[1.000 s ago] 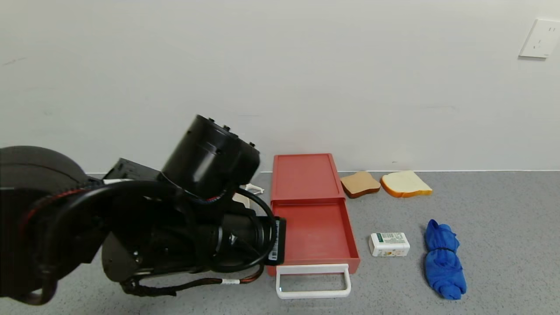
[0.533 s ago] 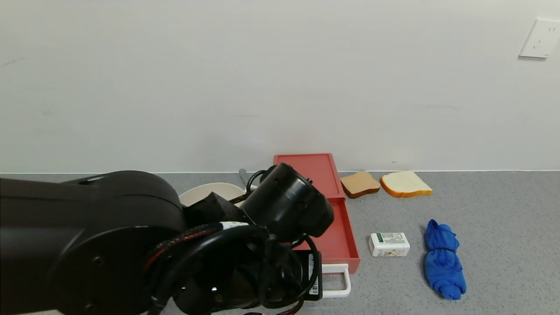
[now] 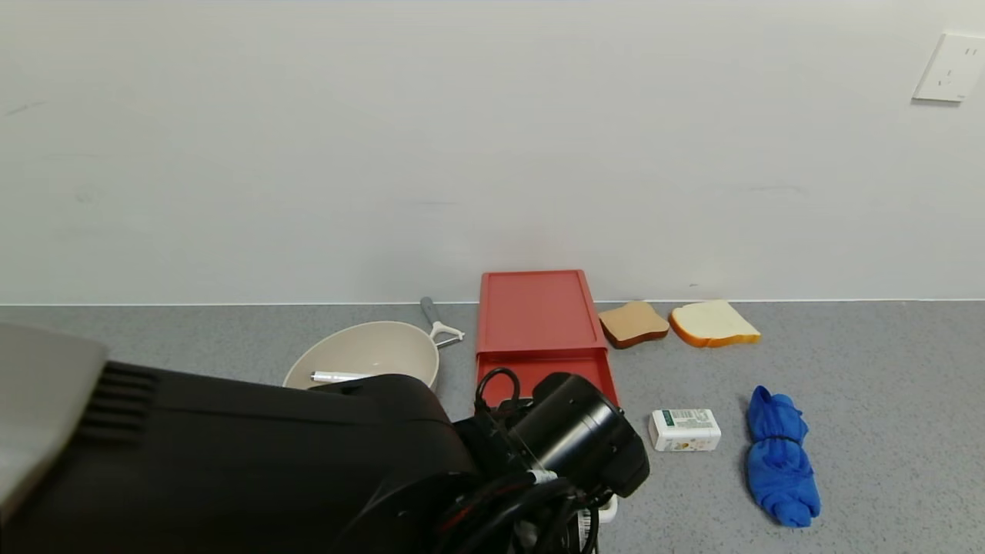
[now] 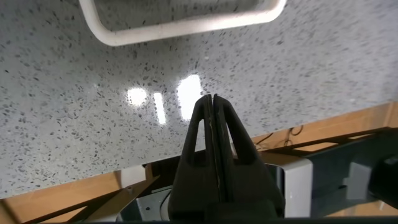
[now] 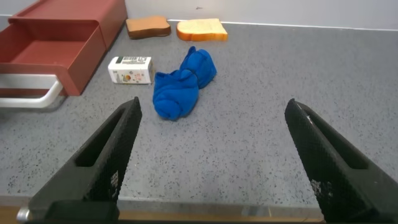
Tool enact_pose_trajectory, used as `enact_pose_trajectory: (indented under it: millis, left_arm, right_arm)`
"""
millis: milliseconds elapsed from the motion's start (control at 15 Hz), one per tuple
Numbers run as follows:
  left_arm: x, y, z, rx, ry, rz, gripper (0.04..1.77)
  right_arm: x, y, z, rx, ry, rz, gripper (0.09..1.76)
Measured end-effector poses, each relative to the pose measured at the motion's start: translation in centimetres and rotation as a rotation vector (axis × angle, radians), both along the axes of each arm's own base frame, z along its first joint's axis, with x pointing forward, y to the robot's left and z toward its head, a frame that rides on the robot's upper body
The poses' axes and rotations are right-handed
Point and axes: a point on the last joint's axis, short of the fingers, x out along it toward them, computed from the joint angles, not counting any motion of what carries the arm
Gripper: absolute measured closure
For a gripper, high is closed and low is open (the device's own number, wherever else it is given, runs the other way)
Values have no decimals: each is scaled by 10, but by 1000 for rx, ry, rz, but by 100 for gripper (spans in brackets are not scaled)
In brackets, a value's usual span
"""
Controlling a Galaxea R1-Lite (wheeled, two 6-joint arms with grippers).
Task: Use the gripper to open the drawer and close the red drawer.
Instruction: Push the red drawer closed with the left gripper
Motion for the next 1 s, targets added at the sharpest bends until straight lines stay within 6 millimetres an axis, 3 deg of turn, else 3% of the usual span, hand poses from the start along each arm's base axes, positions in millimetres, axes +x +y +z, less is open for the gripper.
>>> enact_pose_trajectory:
  millis: [267, 1000]
  left_arm:
    - [-2, -10, -23, 44, 40, 20, 170]
    - [7, -22, -51, 83, 56, 45, 170]
  right_arm:
    - [0, 0, 0, 0, 7, -1, 15]
    - [0, 0, 0, 0, 9, -1, 15]
